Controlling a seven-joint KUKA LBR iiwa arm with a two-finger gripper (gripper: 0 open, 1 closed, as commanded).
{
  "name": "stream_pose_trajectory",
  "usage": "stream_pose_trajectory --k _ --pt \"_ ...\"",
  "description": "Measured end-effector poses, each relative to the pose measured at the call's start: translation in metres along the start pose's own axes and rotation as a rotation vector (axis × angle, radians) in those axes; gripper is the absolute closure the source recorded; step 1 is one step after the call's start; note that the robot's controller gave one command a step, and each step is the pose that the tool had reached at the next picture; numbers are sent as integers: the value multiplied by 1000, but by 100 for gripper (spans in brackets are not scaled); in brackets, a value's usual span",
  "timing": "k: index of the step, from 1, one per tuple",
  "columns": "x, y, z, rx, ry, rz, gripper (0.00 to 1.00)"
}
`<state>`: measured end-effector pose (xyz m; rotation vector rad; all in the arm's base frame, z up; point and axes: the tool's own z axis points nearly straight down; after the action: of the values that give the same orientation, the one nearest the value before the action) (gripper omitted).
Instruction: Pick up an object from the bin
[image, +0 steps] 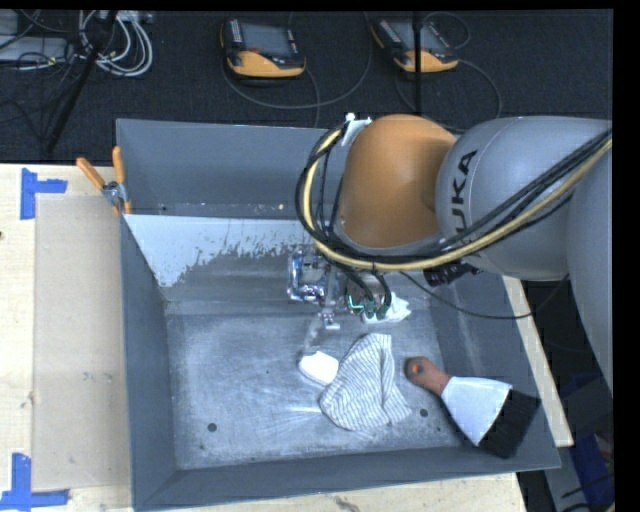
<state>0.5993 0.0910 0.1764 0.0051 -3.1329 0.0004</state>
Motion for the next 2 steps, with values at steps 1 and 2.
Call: stream_pose_trajectory --k 1,2 --pt "-2 0 -5 -1 -8 2 0" --pt "5 -12 12 -2 -17 -99 0"
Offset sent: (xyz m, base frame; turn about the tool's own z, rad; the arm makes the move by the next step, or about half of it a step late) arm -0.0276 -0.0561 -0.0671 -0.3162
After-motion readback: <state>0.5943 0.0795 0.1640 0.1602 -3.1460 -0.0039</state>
